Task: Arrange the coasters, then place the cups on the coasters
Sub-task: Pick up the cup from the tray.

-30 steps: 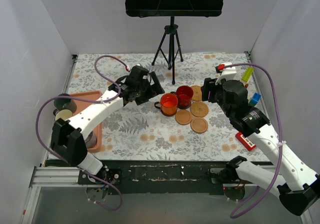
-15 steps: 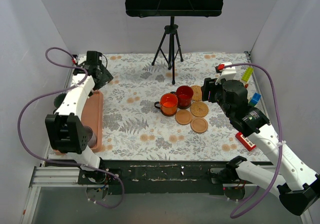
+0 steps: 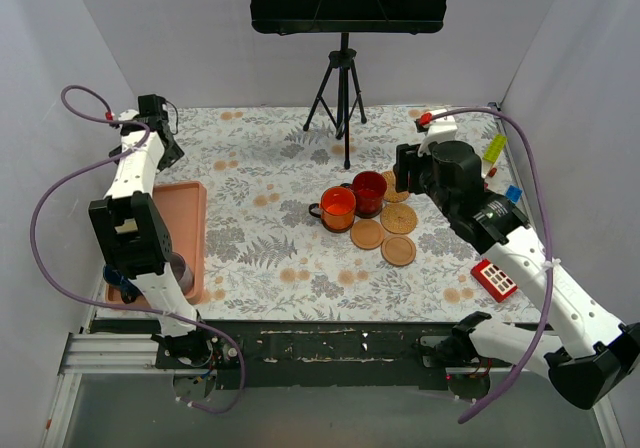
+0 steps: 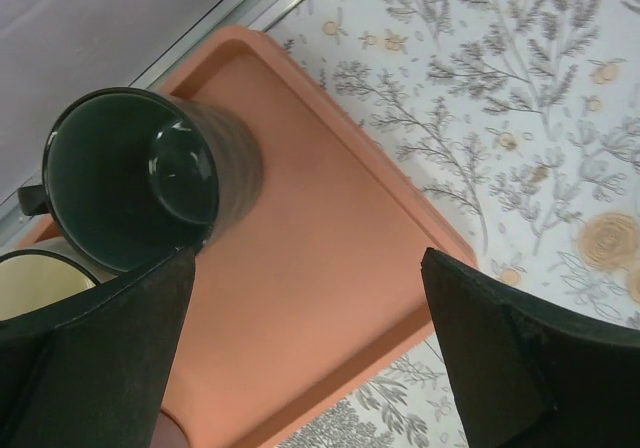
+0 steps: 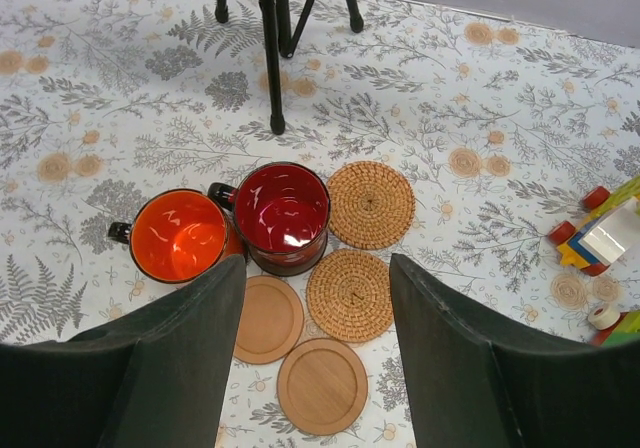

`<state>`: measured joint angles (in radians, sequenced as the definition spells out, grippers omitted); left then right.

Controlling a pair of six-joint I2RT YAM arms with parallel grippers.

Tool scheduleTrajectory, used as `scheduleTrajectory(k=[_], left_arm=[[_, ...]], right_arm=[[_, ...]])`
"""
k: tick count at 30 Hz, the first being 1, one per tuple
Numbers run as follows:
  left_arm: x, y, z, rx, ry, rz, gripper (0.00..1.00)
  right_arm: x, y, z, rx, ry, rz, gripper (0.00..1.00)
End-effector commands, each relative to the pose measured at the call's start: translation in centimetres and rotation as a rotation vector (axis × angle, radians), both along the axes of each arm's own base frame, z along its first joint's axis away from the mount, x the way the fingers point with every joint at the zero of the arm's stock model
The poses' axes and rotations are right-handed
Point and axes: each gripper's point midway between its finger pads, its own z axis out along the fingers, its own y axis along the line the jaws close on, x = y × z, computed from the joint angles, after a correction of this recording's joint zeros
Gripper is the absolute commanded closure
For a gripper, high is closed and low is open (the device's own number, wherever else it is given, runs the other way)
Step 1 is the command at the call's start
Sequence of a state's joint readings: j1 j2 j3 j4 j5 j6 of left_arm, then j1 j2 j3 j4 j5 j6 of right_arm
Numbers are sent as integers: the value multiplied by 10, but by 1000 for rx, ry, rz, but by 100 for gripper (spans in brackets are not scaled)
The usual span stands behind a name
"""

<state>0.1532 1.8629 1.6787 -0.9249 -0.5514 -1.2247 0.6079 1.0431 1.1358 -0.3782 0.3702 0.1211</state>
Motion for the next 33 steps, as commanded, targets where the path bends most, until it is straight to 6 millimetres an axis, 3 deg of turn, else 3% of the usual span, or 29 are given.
scheduleTrajectory(k=[1,7,13,21,23,33], left_arm=[[-20,29,2,53,10,56,3],[-32,34,-21,13,29,70,9],[-21,39,-37,-22,23,43,20],[-18,40,-66,-56,81,49,55],[-17,40,-67,-61,85,43,60],[-6,34,-46,-29,59,-62,100]], right_arm=[[5,5,19,21,-7,10,34],[8,13,14,33,16,26,34],[10,14,14,30,21,26,35],[10,15,14,33,25,23,35],[10,15,14,32,27,23,35],[11,17,14,41,29,28,36]])
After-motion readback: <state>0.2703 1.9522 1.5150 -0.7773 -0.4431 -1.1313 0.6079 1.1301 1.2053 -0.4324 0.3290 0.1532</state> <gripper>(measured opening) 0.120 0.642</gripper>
